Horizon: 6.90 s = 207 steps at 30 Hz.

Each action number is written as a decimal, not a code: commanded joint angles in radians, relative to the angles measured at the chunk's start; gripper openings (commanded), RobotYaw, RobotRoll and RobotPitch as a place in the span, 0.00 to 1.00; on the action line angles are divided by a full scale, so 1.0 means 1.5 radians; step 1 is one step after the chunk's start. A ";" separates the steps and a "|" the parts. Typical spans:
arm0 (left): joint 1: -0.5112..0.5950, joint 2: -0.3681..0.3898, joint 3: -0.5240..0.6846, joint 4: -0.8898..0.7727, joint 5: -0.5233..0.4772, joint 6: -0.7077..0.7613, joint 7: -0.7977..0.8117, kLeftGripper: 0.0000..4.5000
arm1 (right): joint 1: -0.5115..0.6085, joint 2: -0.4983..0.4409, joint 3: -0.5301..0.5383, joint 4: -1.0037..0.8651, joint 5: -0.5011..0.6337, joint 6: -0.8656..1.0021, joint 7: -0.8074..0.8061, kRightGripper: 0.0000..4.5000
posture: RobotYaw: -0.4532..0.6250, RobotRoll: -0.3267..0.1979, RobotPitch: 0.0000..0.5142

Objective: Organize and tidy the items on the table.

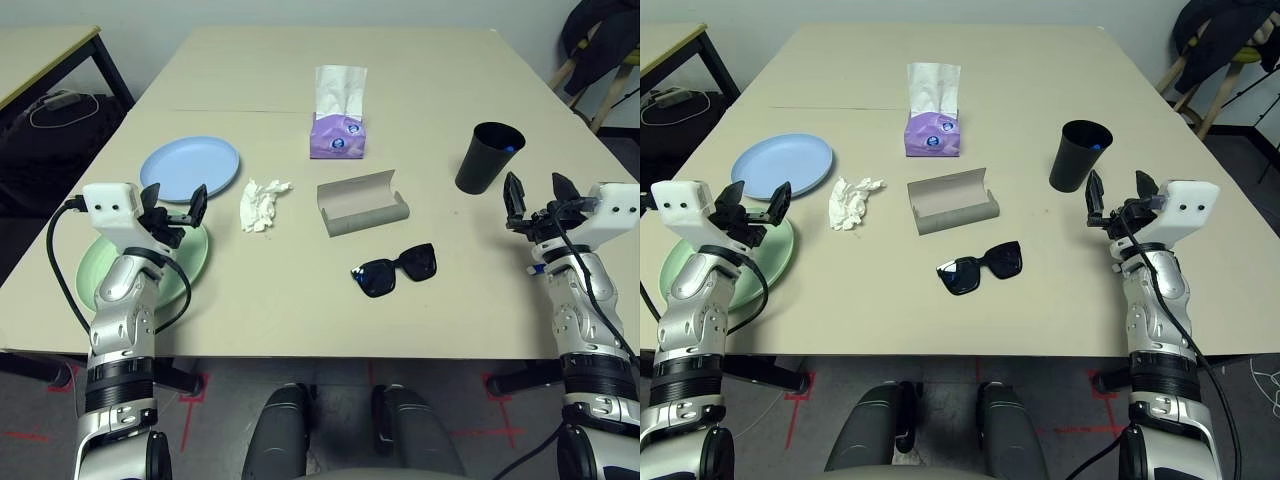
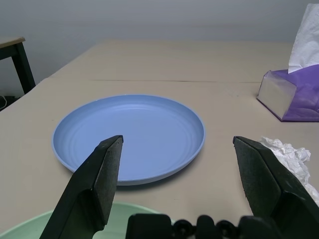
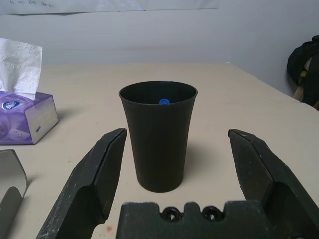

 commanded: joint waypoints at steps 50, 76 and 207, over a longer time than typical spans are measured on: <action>0.001 0.054 -0.007 0.010 0.012 -0.025 -0.051 1.00 | -0.030 -0.120 0.212 -0.043 0.054 -0.020 0.679 0.99 | 0.52 0.62 0.19; -0.024 0.306 0.060 0.078 -0.040 0.458 -0.097 1.00 | -0.023 -0.100 0.215 -0.043 0.059 -0.021 0.668 0.99 | 0.52 0.62 0.20; -0.345 0.103 -0.214 0.314 0.047 0.296 -0.392 0.99 | -0.011 -0.062 0.197 -0.140 0.069 0.109 0.452 1.00 | 0.49 0.62 0.22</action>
